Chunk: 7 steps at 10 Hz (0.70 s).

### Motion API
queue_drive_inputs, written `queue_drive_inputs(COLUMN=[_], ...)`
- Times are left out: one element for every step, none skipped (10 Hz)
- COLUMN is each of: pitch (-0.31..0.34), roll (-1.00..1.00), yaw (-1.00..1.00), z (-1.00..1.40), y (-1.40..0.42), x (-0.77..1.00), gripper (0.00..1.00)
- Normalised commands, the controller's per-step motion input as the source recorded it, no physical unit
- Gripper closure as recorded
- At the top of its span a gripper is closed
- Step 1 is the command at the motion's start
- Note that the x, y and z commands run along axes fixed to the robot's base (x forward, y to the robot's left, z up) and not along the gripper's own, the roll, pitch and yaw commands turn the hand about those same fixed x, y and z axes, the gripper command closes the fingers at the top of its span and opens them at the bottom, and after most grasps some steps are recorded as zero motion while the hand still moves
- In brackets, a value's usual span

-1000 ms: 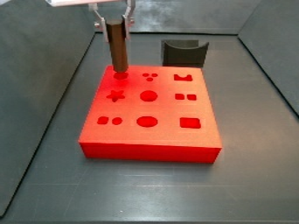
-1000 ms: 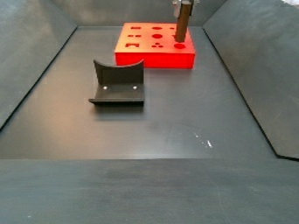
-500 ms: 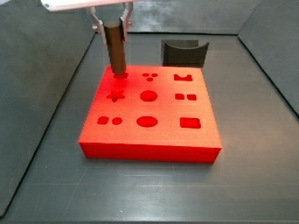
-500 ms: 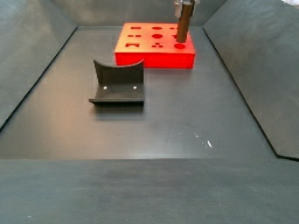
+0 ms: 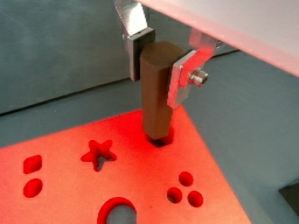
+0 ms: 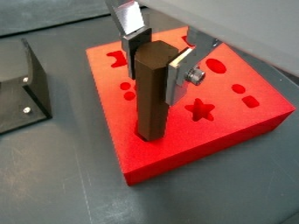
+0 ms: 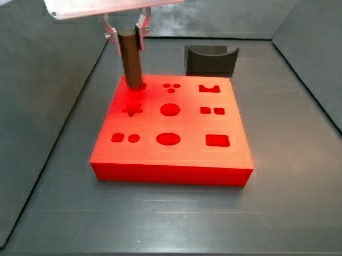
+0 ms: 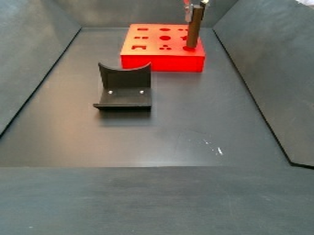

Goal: Insert the hexagon object.

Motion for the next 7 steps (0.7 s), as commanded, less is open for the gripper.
queue_drive_inputs(pitch=[0.000,0.000,0.004,0.000,0.009,0.020,0.003], roll=[0.05,0.07,0.09,0.13,0.13,0.12,0.20], yaw=[0.14,0.13,0.14,0.16,0.19,0.15,0.13], z=[-0.25,-0.27,-0.29,-0.36,-0.39,-0.32,-0.39], y=[0.07,0.07,0.00,0.03,0.00,-0.11,-0.11], x=[0.24,0.17,0.15,0.00,0.00,0.00,0.00], gripper=[1.00,1.00,1.00,1.00,1.00,1.00,1.00])
